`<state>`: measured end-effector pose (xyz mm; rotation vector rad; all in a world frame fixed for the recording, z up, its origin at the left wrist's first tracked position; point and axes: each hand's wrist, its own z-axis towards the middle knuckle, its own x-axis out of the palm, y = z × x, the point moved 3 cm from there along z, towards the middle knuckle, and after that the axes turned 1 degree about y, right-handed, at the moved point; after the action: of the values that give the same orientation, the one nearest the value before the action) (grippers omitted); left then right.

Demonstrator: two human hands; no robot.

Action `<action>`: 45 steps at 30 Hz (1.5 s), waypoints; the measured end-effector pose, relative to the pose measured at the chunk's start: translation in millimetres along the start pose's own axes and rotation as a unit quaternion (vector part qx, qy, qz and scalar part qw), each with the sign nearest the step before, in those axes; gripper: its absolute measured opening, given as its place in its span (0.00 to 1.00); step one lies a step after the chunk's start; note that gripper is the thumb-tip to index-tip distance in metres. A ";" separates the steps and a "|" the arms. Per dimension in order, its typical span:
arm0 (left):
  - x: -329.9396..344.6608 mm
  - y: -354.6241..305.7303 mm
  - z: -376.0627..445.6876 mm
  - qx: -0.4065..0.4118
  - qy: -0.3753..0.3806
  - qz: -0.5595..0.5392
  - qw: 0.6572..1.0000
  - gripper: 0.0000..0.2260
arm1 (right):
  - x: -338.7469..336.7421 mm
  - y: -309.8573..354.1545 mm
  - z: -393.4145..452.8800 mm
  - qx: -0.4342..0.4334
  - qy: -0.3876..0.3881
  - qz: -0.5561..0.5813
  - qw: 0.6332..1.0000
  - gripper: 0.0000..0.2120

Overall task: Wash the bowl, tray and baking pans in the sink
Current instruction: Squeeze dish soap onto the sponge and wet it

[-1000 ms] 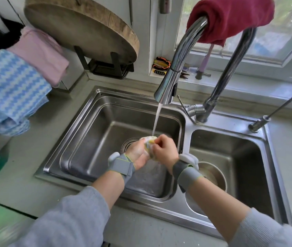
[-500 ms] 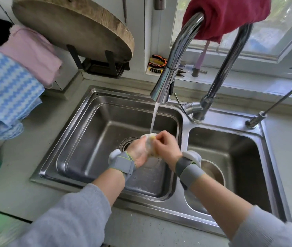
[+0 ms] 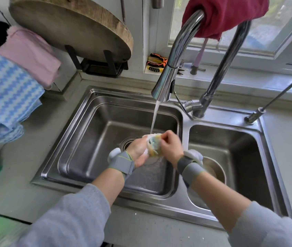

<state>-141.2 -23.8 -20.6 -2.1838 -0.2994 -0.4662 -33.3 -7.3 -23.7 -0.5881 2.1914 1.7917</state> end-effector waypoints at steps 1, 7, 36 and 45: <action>-5.3 2.3 2.1 0.001 -0.042 0.002 0.999 0.10 | 10.8 5.4 -12.6 -0.030 0.034 0.003 0.999 0.06; 4.4 6.9 1.4 -0.033 0.029 0.024 0.999 0.07 | -11.6 -10.3 -10.0 0.024 -0.011 -0.002 1.000 0.06; 107.5 30.2 11.4 -0.066 0.068 0.080 0.992 0.06 | -112.3 -39.7 -43.6 0.058 -0.112 -0.023 0.992 0.06; 176.3 51.2 33.5 -0.077 0.007 0.063 0.995 0.06 | -186.3 -74.3 -32.9 0.031 -0.078 -0.019 0.996 0.05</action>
<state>44.2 -19.1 0.3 -2.3319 -0.1200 -0.4449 167.9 -23.6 -0.4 -0.4577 2.1085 1.6832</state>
